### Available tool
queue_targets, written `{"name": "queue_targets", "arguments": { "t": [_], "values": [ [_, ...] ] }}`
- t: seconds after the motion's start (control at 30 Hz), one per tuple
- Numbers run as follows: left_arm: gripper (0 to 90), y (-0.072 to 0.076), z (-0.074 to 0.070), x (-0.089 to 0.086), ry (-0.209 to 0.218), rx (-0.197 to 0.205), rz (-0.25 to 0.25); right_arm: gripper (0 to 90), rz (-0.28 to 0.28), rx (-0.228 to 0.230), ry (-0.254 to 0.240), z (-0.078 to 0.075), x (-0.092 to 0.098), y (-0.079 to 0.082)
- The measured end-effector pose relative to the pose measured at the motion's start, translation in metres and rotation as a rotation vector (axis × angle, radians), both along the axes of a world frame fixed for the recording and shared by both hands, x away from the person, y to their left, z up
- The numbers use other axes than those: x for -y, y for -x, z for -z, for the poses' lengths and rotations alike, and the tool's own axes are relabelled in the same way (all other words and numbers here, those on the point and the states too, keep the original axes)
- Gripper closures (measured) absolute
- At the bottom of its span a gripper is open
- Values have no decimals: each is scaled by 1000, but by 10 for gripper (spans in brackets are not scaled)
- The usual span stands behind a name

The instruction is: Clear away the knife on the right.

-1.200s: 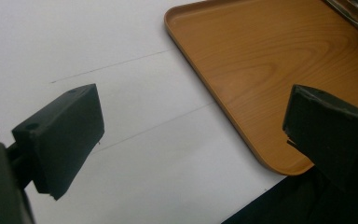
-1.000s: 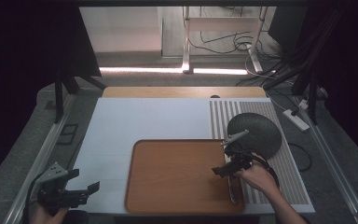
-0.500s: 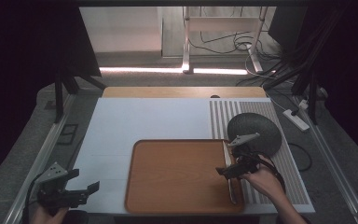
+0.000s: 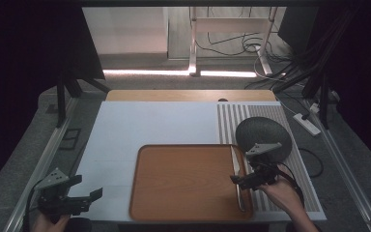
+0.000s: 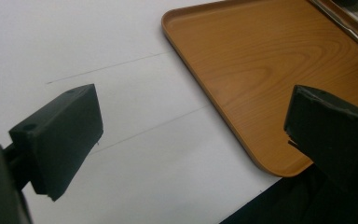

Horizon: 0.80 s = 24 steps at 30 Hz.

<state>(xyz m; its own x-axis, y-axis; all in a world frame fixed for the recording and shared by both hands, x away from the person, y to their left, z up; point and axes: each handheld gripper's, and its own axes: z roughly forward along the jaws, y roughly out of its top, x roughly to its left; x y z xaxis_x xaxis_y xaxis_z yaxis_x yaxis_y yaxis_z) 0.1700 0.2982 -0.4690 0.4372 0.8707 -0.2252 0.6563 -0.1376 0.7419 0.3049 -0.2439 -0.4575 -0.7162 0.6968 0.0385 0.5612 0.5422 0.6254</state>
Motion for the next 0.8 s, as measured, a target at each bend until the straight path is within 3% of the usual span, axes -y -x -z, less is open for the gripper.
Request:
{"name": "queue_targets", "arguments": {
  "t": [0.6,0.8],
  "values": [
    [39,1,0,0,-2,5,-9,0,54,11,-21,-1,19,15],
    [39,1,0,0,-3,5,-11,0,69,-5,-18,0,24,19]
  ]
}}
